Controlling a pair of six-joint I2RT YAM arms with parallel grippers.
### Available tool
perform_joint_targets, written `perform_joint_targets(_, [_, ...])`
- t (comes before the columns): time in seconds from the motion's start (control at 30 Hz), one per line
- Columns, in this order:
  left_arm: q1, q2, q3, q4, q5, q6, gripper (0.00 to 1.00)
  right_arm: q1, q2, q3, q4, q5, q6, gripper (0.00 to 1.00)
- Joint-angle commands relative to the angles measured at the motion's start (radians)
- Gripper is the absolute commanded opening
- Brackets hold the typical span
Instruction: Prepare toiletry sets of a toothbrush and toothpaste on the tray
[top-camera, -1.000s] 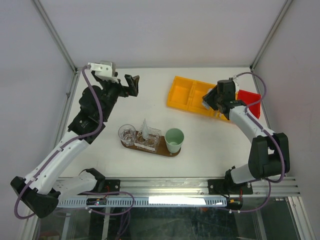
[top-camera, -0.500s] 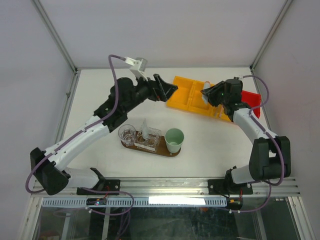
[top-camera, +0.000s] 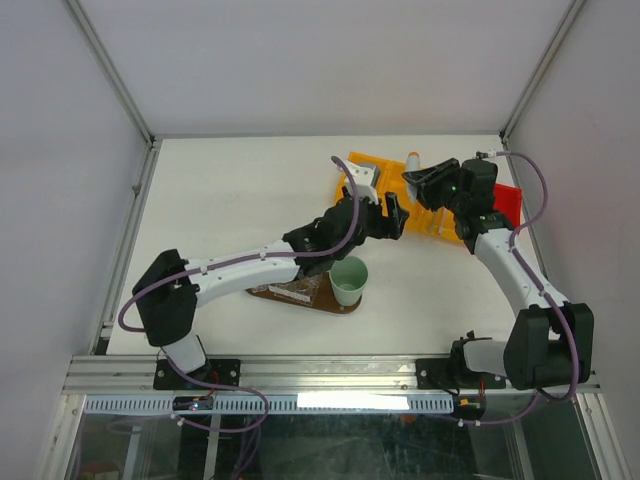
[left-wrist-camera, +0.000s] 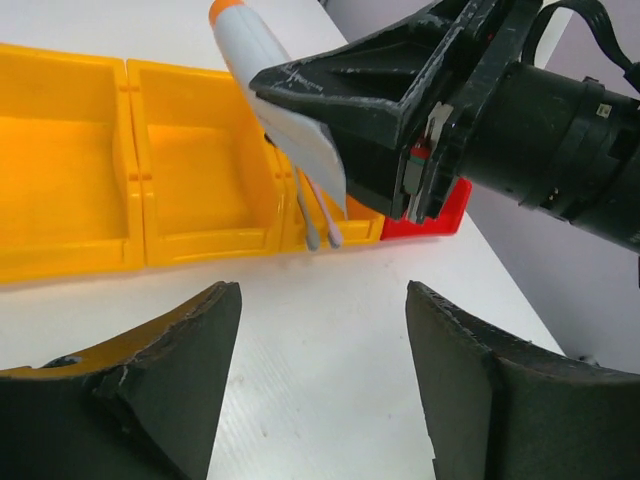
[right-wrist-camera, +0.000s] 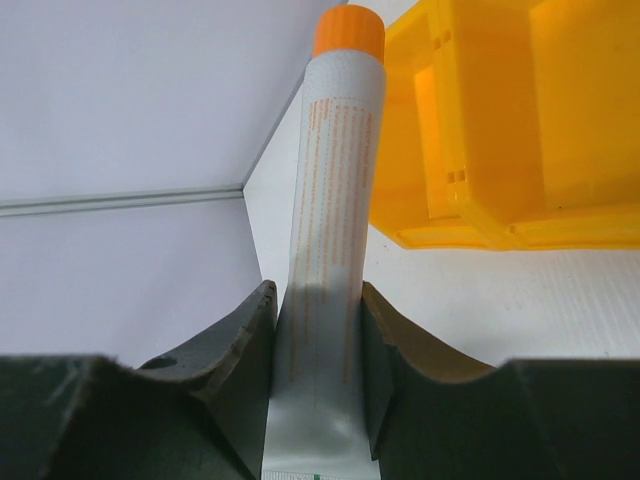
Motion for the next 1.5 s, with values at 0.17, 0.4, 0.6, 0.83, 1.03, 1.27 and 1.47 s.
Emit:
perform_joint_targets(0.17, [-0.023, 0.109, 0.141, 0.171, -0.107, 0.145, 0.68, -0.007, -0.027, 0.028, 0.036, -0.053, 0.001, 0.38])
perform_joint_targets(0.4, [-0.023, 0.198, 0.266, 0.08, -0.144, 0.108, 0.51, -0.005, -0.05, 0.031, 0.024, -0.053, 0.001, 0.38])
perform_joint_targets(0.6, [-0.022, 0.264, 0.353, -0.002, -0.155, 0.082, 0.37, -0.003, -0.074, 0.03, 0.019, -0.053, 0.001, 0.38])
perform_joint_targets(0.83, [-0.024, 0.26, 0.344, -0.019, -0.183, 0.06, 0.37, -0.002, -0.072, 0.035, 0.024, -0.076, -0.036, 0.38])
perform_joint_targets(1.03, [-0.023, 0.211, 0.252, 0.032, -0.214, 0.044, 0.47, -0.002, -0.064, 0.034, 0.028, -0.097, -0.048, 0.38])
perform_joint_targets(1.27, [-0.023, 0.172, 0.192, 0.084, -0.217, -0.002, 0.53, -0.003, -0.065, 0.06, 0.024, -0.095, -0.046, 0.38])
perform_joint_targets(1.47, [-0.021, 0.229, 0.284, 0.048, -0.218, 0.029, 0.51, -0.002, -0.072, 0.064, 0.017, -0.118, -0.04, 0.38])
